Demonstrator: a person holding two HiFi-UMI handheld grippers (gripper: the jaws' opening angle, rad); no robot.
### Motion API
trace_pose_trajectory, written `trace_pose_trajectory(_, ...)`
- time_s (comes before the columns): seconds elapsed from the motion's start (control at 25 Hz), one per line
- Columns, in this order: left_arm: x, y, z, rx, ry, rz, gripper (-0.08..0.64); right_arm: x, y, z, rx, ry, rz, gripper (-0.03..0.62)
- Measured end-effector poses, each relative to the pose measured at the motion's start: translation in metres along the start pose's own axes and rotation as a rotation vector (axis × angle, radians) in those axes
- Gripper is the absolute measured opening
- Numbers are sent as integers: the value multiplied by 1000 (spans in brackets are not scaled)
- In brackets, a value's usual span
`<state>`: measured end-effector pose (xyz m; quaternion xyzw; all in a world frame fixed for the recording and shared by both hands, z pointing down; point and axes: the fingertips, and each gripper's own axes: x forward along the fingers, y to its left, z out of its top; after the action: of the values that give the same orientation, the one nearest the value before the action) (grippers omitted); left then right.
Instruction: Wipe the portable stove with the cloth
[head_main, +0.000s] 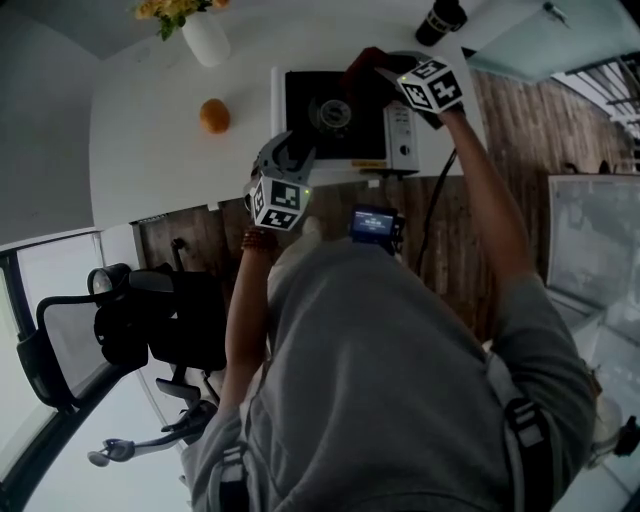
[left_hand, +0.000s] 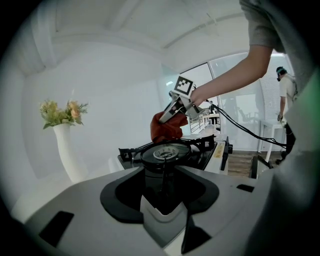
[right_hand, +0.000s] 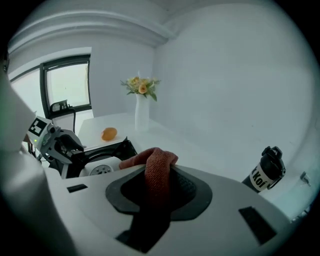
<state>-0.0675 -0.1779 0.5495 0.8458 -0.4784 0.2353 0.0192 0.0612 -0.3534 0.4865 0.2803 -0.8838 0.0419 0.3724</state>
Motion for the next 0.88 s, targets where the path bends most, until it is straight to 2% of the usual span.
trace_pose_trajectory(0.08,-1,-1,0,1,-2,-15,202,19,-1,-2,-17,52,-1,112)
trace_pose_trajectory(0.2,-2,-5,1,6,-8,-32,204,40,3,-9,-90,170,2,110)
trace_pose_trajectory(0.4,-2,-7,1,-3,-15,-48,216,63,20,-17,-181,371,94,109)
trace_pose_trajectory(0.52,-2,-8,2,-13,-24,-61,225,76,35,-17,-243,447,124,106)
trace_pose_trajectory(0.6,-2,-8,2,-17,-28,-68,227,82,43,-13,-269,466,131,104)
trace_pose_trajectory(0.88,-2,-7,0,-20,-40,-67,227,100,64,7,-226,420,151,104)
